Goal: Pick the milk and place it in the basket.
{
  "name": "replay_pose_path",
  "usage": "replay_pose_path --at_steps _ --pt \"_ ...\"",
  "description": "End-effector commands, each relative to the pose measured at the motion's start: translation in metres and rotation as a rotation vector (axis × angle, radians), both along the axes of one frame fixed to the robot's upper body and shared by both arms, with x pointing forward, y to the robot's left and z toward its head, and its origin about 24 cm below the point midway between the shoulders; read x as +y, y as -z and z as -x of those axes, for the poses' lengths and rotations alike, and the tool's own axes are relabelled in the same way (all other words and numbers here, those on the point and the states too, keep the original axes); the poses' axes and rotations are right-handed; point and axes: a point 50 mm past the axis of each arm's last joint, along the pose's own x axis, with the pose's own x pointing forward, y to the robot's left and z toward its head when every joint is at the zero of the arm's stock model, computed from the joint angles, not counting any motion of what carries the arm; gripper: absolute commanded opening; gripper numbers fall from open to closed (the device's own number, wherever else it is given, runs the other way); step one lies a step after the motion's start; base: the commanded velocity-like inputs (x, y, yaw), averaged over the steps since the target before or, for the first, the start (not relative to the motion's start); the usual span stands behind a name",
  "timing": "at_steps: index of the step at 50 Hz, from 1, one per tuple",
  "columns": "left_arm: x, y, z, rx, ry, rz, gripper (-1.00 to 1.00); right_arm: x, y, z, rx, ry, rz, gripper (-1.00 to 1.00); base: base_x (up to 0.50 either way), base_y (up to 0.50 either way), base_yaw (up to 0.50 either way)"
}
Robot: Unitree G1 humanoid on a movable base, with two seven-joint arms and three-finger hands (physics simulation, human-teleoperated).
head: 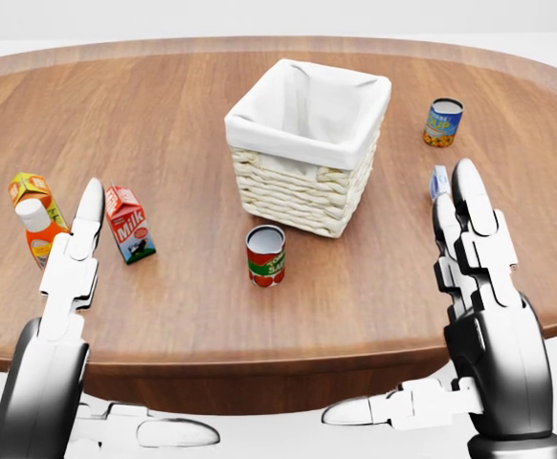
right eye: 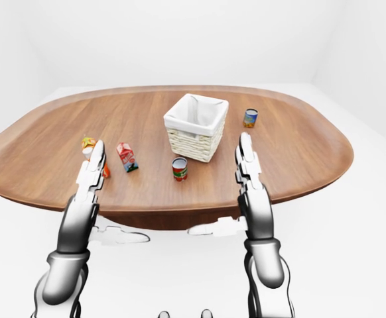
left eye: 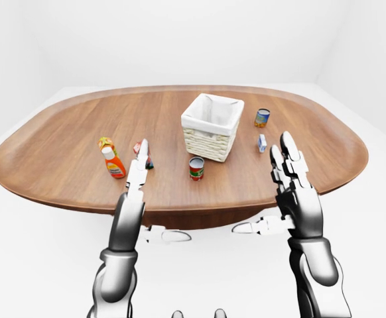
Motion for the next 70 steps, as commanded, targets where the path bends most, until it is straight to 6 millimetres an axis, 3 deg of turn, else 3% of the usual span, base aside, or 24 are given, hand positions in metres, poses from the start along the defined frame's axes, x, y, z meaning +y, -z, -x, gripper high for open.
replay_pose_path --at_steps 1,54,67,70 --pt "0.0 -0.005 0.004 -0.022 -0.005 -0.014 1.0 0.002 -0.012 0.008 -0.044 -0.007 0.011 1.0 0.5 0.0 0.0" --pt "-0.001 -0.006 0.004 -0.024 0.009 -0.011 1.0 0.006 -0.013 0.012 -0.056 -0.043 0.008 1.0 0.5 0.0 0.0" --pt "0.002 -0.005 -0.003 -0.013 0.006 -0.088 1.0 0.008 -0.012 0.014 -0.064 -0.052 0.016 1.0 0.06 0.0 0.0" --pt "0.008 -0.015 -0.006 -0.053 -0.017 -0.137 1.0 0.007 -0.012 0.014 -0.065 -0.052 0.011 1.0 0.0 0.0 0.0"
